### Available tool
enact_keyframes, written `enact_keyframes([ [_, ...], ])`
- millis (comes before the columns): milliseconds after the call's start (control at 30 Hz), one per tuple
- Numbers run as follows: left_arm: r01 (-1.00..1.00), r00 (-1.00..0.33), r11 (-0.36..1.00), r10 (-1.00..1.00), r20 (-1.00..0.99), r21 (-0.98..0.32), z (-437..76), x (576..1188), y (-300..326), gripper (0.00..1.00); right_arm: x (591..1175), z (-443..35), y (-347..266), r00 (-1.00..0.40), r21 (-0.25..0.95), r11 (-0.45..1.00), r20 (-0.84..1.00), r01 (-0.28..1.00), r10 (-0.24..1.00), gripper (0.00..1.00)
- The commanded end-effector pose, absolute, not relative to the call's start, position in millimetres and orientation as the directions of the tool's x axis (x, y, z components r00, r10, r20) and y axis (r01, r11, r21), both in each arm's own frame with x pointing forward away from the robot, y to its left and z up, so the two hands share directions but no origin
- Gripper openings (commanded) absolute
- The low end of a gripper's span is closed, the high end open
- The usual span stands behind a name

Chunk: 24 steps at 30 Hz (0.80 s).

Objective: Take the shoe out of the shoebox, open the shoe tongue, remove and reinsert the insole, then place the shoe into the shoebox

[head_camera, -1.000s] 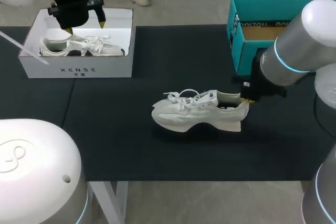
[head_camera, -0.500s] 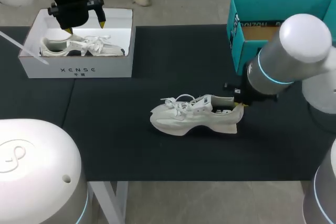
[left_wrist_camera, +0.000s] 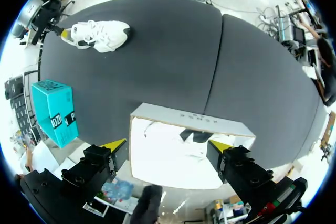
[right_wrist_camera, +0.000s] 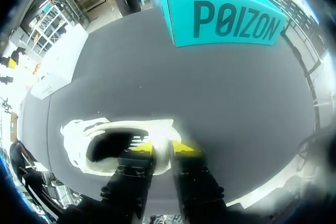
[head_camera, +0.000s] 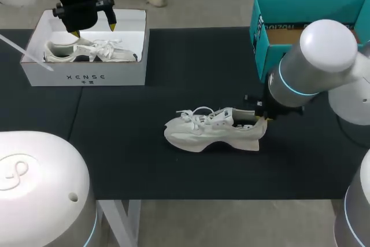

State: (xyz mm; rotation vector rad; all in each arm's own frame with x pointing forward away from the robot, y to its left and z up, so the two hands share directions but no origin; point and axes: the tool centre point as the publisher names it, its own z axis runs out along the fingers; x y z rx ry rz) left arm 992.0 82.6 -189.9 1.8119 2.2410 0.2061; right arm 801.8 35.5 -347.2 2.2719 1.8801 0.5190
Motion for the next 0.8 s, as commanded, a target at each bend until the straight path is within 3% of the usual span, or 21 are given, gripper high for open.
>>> enact_keyframes([
  [33, 0.940, -0.193, 0.214, 0.976, -0.104, 0.265, -189.6, 992.3, 82.9, 1.00, 799.8, -336.5, 32.0, 0.162, 0.349, -0.217, 0.180, 0.912, 0.970, 1.00],
  [300, 0.940, -0.193, 0.214, 0.976, -0.104, 0.265, -189.6, 992.3, 82.9, 1.00, 799.3, -304.1, 36.4, 0.070, 0.316, -0.142, 0.229, 0.938, 0.971, 1.00],
  [433, 0.940, -0.193, 0.214, 0.976, -0.104, 0.265, -189.6, 992.3, 82.9, 1.00, 798.0, -279.5, 43.0, -0.082, 0.319, 0.004, 0.233, 0.948, 0.969, 1.00],
  [533, 0.940, -0.193, 0.214, 0.976, -0.104, 0.265, -189.6, 992.3, 82.9, 1.00, 793.6, -263.7, 45.3, -0.279, 0.379, 0.163, 0.275, 0.911, 0.920, 1.00],
  [667, 0.940, -0.193, 0.214, 0.976, -0.104, 0.265, -189.6, 992.3, 82.9, 1.00, 778.3, -256.5, 46.0, -0.619, 0.531, 0.469, 0.142, 0.706, 0.772, 1.00],
  [800, 0.940, -0.193, 0.214, 0.976, -0.104, 0.265, -189.6, 992.3, 82.9, 1.00, 778.3, -256.5, 46.0, -0.619, 0.531, 0.469, 0.142, 0.706, 0.772, 1.00],
])
